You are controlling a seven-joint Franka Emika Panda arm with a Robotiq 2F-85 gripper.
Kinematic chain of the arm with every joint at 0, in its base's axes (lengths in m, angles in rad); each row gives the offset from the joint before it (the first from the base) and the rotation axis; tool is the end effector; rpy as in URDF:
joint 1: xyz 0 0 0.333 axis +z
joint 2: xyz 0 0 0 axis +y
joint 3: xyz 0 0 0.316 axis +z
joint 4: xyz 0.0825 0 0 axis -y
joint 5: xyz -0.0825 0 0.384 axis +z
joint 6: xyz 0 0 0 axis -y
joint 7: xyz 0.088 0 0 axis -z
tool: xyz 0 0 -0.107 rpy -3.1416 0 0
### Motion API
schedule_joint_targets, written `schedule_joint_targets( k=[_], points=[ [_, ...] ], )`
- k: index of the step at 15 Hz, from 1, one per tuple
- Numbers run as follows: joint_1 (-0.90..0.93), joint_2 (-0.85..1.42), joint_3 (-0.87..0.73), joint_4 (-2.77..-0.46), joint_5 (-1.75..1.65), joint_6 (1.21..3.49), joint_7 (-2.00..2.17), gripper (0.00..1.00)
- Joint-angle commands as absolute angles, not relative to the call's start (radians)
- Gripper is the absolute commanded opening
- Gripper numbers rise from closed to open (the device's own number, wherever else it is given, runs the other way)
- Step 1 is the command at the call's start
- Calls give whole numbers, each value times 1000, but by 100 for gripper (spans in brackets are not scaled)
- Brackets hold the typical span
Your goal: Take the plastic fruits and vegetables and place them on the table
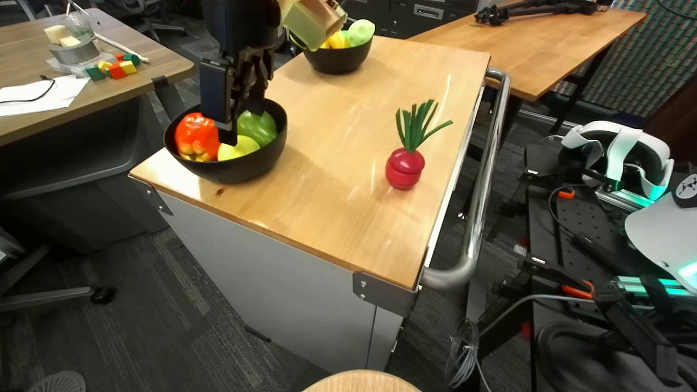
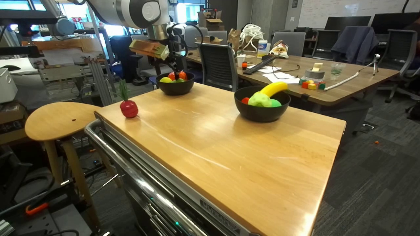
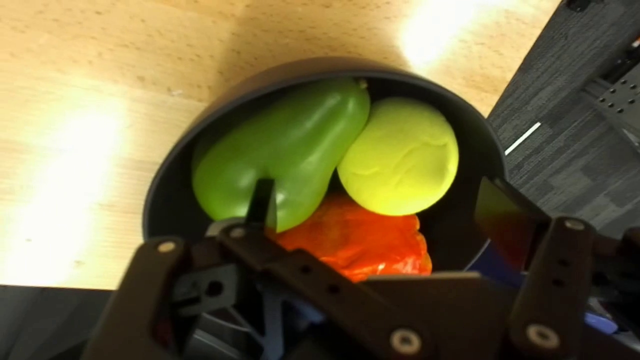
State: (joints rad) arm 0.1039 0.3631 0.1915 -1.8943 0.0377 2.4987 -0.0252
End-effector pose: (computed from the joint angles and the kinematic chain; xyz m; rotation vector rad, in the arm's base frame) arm 0.6240 0.1808 0.3405 -2.9693 -0.4072 -0.3501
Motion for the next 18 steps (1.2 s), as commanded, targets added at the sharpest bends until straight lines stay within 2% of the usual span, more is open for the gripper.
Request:
schedule_joint_targets(
  k=[1,18],
  points=[
    [125,363,172,-1900,33,2532,-25,100],
    [202,430,110,-1795,-99,2596,55,100]
  ],
)
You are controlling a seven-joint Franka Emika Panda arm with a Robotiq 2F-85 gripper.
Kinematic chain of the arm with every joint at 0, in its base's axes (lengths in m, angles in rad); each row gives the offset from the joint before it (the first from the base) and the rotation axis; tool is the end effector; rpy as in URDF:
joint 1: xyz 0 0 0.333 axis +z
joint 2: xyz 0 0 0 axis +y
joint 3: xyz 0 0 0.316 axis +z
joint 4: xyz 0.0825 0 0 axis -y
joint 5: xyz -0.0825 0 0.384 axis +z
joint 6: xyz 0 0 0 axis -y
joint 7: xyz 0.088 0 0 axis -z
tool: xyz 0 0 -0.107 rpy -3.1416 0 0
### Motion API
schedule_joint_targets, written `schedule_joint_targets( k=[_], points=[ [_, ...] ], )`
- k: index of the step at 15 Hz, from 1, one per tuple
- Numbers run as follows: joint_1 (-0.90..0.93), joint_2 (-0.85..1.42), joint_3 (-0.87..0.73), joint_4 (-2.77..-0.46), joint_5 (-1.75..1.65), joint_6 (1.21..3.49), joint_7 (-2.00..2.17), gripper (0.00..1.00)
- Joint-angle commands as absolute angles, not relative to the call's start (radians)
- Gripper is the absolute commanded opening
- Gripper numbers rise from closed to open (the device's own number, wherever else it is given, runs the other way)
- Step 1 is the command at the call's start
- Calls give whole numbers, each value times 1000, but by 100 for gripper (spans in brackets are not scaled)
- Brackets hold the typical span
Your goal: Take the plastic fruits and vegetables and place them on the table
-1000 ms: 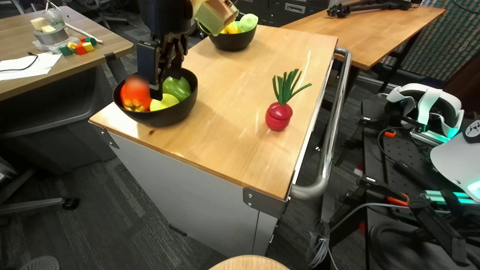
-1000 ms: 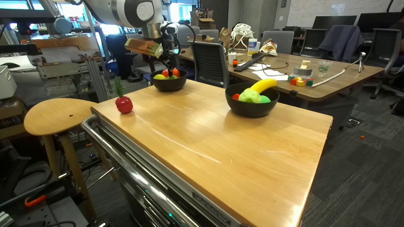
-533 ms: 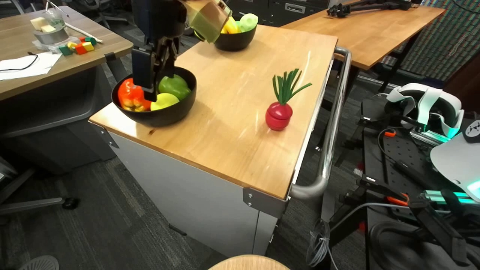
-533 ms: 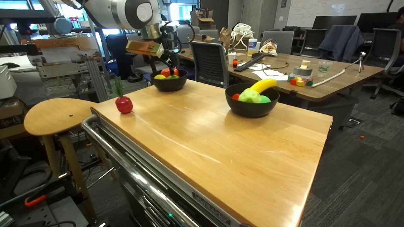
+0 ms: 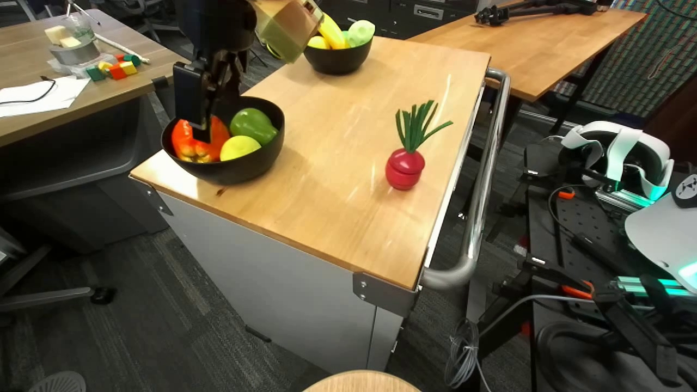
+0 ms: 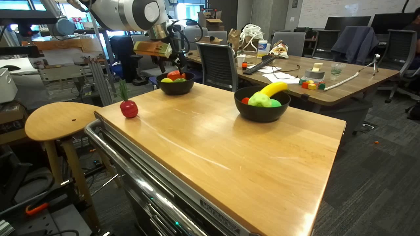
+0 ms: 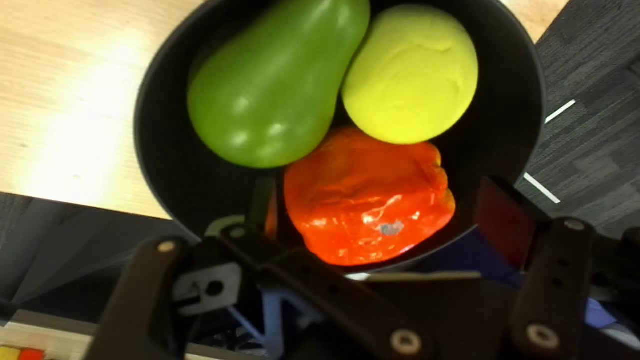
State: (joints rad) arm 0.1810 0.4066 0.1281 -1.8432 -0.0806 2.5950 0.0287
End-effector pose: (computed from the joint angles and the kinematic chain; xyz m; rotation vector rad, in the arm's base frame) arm 0.6403 0.1982 0.3448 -3.0029 -0.4887 -0.5306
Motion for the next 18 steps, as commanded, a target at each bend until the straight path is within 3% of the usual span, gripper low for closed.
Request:
schedule_joint_targets(
  k=[1,16,17,18],
  points=[
    [209,440,101,-1785,-112,2602,66,100],
    [307,612,8,-1620,-224,2576,188,100],
    [310,617,2,-1615,-228,2579,191,98],
    [312,618,-4,-1615,-231,2582,192,74]
  ],
)
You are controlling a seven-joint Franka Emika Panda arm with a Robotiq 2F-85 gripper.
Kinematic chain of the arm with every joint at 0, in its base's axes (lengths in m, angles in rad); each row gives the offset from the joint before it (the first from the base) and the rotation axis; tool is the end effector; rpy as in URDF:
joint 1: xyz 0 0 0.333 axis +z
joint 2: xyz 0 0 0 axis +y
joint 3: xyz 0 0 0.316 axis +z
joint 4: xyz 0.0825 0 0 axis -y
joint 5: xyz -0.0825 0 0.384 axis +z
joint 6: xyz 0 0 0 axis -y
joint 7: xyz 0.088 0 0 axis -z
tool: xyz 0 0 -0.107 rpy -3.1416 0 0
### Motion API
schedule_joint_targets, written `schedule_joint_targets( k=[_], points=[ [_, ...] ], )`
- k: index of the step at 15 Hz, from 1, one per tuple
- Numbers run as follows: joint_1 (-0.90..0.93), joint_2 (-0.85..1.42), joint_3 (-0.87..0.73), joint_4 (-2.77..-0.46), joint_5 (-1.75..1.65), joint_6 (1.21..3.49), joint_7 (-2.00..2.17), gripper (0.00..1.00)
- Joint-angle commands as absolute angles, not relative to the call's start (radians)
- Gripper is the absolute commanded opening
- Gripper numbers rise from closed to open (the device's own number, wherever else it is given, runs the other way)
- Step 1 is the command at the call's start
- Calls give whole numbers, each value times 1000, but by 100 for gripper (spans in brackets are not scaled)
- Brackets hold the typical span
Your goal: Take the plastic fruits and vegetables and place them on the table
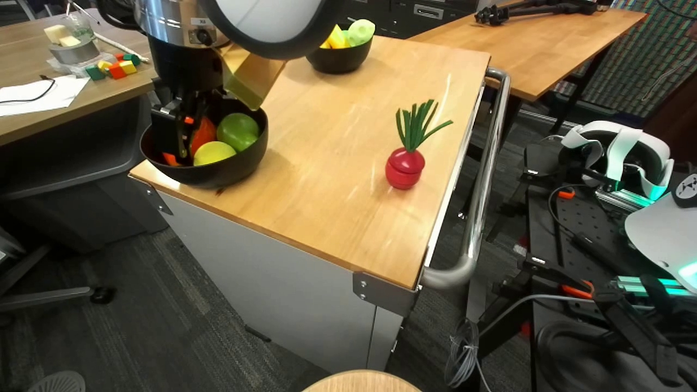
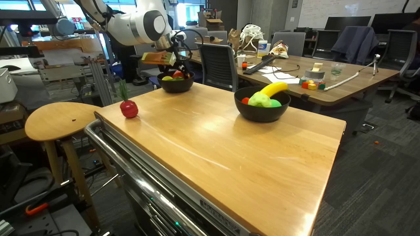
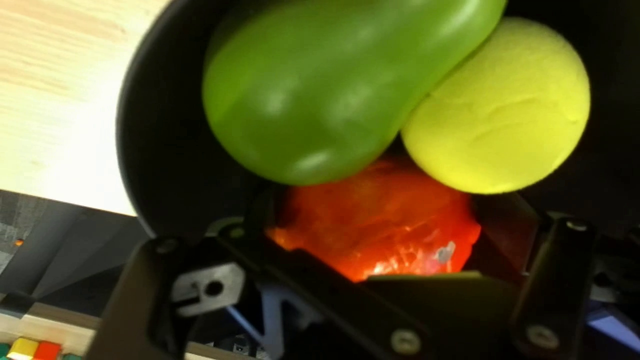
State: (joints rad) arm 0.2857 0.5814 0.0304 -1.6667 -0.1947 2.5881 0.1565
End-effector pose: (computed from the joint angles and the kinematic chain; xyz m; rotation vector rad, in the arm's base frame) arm 0.6764 0.2218 0.3038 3.0269 0.4574 0.5522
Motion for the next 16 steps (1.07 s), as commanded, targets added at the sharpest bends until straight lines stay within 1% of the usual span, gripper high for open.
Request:
schedule_joint_targets(
  k=[1,3,5,11,13,16],
  points=[
    [314,617,-8,-1616,-234,2583,193,74],
    [310,599,-8,-1635,-238,2580,190,66],
    [301,569,-4,-1670,-233,2569,181,64],
    [277,467,11,-1773,-210,2445,178,63],
    [278,413,9,-1826,-228,2450,189,63],
    [278,322,7,-1919,-251,2523,210,63]
  ],
)
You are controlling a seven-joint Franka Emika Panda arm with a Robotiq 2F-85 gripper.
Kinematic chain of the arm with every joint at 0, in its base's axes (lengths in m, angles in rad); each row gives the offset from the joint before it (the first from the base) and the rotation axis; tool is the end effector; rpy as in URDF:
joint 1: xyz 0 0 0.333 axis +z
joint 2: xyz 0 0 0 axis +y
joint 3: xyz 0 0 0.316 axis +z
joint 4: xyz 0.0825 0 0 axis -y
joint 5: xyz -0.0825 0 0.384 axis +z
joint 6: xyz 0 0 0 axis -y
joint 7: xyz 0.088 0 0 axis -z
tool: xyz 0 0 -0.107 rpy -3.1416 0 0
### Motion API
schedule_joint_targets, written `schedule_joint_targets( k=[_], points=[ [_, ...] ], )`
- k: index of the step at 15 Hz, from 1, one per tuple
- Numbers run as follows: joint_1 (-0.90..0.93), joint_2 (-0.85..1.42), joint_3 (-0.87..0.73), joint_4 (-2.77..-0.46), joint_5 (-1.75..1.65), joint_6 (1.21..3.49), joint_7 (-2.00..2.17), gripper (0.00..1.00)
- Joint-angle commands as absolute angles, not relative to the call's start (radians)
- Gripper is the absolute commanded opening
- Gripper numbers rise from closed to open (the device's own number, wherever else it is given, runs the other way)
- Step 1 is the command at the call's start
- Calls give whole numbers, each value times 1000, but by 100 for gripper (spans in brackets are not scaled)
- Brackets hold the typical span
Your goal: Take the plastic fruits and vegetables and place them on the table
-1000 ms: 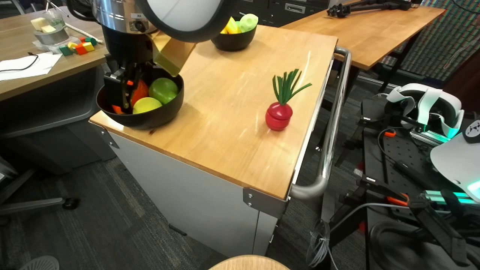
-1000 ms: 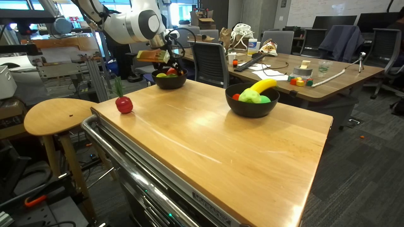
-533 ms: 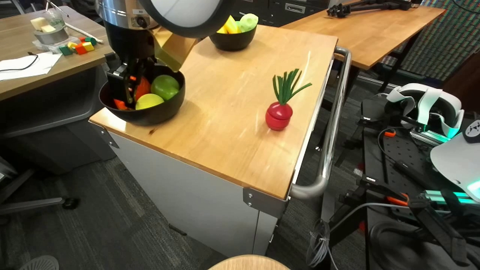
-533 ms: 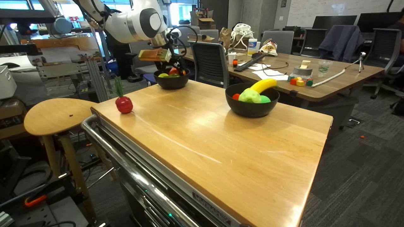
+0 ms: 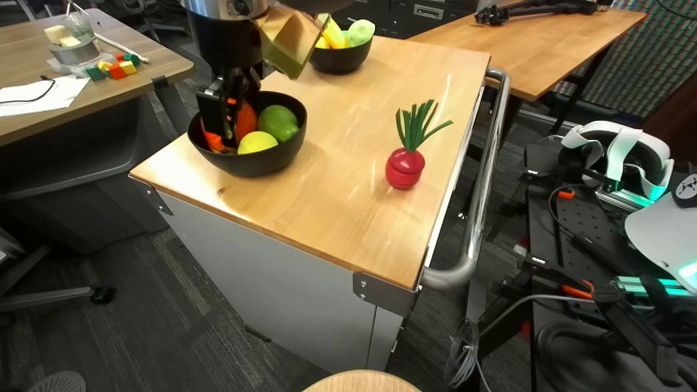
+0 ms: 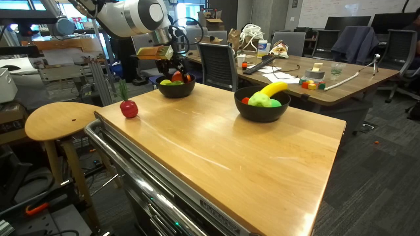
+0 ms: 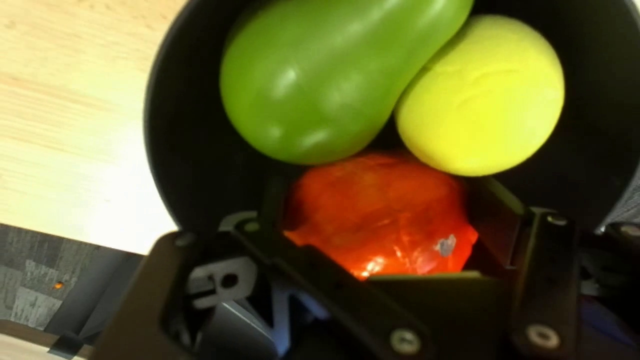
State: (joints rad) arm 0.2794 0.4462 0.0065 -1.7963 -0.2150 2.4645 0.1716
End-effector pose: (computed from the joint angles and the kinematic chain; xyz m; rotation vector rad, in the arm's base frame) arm 0.6448 0.1895 0.3230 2.9956 0.4011 0.3790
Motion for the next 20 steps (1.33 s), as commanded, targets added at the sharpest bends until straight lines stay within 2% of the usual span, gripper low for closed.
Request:
schedule_joint_targets(
  k=[1,6,10,15,20],
  points=[
    [278,295,6,-1941,-261,2539,219,63],
    [250,141,-4,-2050,-293,2570,322,63],
    [143,73,-5,-2058,-183,2555,271,63],
    [38,137,-10,-2019,-4,2481,199,63],
    [11,227,-10,-1999,64,2395,196,63]
  ],
)
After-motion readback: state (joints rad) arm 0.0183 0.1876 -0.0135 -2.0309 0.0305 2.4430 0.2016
